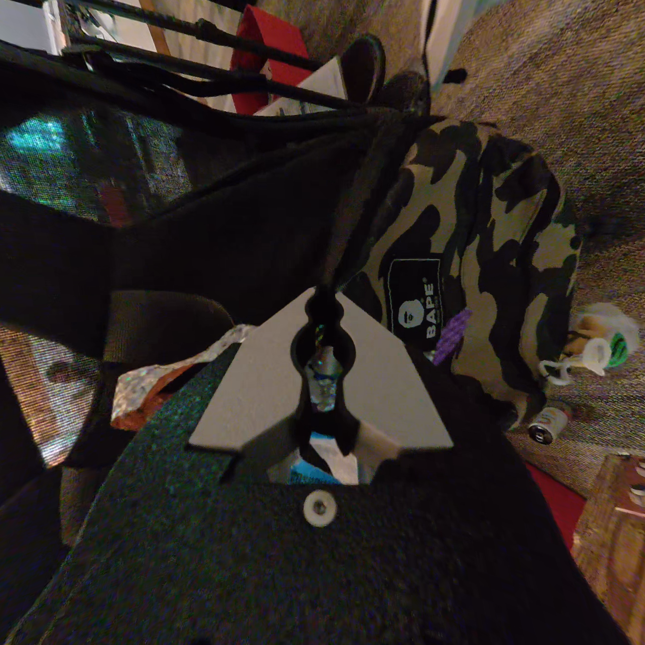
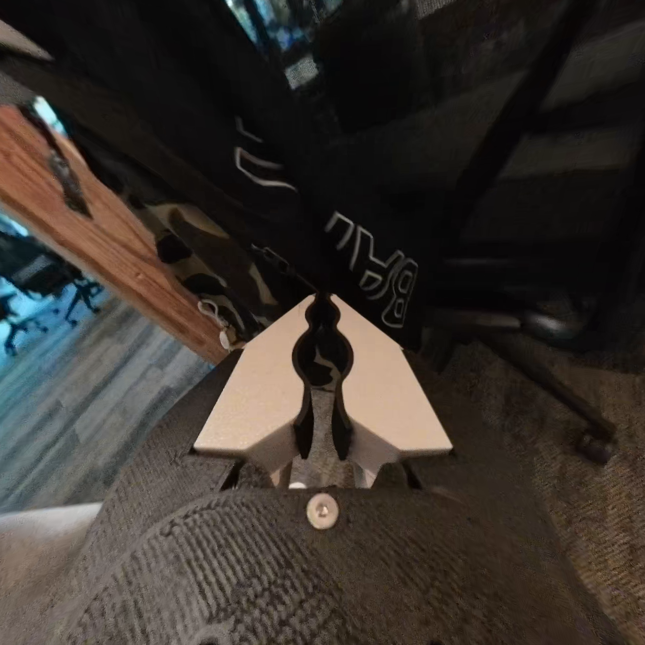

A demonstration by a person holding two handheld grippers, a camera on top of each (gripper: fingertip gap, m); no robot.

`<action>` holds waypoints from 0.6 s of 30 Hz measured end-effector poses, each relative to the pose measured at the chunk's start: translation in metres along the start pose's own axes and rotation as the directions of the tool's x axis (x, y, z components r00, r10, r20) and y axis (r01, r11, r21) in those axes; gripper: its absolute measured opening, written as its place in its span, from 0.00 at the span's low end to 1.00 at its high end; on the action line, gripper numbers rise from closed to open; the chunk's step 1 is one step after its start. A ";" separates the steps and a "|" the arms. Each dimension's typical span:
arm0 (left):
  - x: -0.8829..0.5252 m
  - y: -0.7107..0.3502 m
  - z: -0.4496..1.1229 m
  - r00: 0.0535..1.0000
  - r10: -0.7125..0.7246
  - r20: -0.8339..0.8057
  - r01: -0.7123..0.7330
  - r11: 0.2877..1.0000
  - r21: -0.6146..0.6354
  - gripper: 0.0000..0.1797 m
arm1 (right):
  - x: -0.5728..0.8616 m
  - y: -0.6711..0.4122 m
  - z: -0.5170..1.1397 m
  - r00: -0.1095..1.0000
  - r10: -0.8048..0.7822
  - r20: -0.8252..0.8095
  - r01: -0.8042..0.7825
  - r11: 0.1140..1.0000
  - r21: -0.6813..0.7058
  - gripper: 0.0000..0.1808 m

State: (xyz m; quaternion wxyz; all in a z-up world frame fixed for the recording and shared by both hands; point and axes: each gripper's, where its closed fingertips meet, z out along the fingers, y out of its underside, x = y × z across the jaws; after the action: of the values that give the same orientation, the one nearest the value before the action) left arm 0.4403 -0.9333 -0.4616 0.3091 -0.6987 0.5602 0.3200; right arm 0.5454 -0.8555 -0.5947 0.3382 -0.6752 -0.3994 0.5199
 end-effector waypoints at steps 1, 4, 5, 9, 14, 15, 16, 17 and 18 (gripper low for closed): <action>0.001 0.000 -0.001 1.000 -0.004 -0.002 0.004 1.000 -0.004 0.01 | 0.006 0.011 0.001 0.999 0.036 -0.019 -0.035 0.999 0.006 0.00; 0.003 0.002 -0.005 1.000 -0.017 -0.018 0.017 1.000 -0.015 0.01 | 0.023 0.048 -0.003 0.993 0.095 -0.076 -0.093 0.995 0.023 0.00; 0.004 0.002 -0.007 0.999 -0.027 -0.022 0.026 0.999 -0.019 0.01 | 0.033 0.063 -0.003 0.985 0.139 -0.107 -0.138 0.990 0.014 0.00; 0.010 0.001 -0.013 0.998 -0.055 -0.041 0.054 0.998 -0.029 0.00 | 0.053 0.109 0.012 0.961 0.246 -0.123 -0.246 0.969 0.016 0.00; 0.017 0.003 -0.016 0.992 -0.113 -0.060 0.110 0.992 -0.056 0.00 | 0.070 0.154 0.049 0.909 0.402 -0.106 -0.403 0.915 0.016 0.00; 0.018 0.004 -0.016 0.991 -0.117 -0.057 0.113 0.992 -0.063 0.00 | 0.071 0.158 0.057 0.905 0.411 -0.113 -0.412 0.911 0.008 0.00; 0.018 0.005 -0.016 0.991 -0.123 -0.057 0.119 0.991 -0.068 0.00 | 0.069 0.165 0.065 0.915 0.385 -0.122 -0.391 0.920 -0.031 0.00; 0.019 0.006 -0.016 0.988 -0.139 -0.061 0.134 0.988 -0.074 0.00 | 0.070 0.170 0.071 0.914 0.387 -0.121 -0.395 0.917 -0.050 0.00; 0.019 0.006 -0.017 0.986 -0.151 -0.066 0.146 0.986 -0.082 0.00 | 0.075 0.172 0.075 0.898 0.420 -0.127 -0.428 0.903 -0.043 0.00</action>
State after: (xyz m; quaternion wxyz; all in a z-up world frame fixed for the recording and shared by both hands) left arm 0.4390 -0.9589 -0.4671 0.2848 -0.7608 0.5046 0.2921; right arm 0.5152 -0.8629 -0.7943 0.2154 -0.7861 -0.2404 0.5271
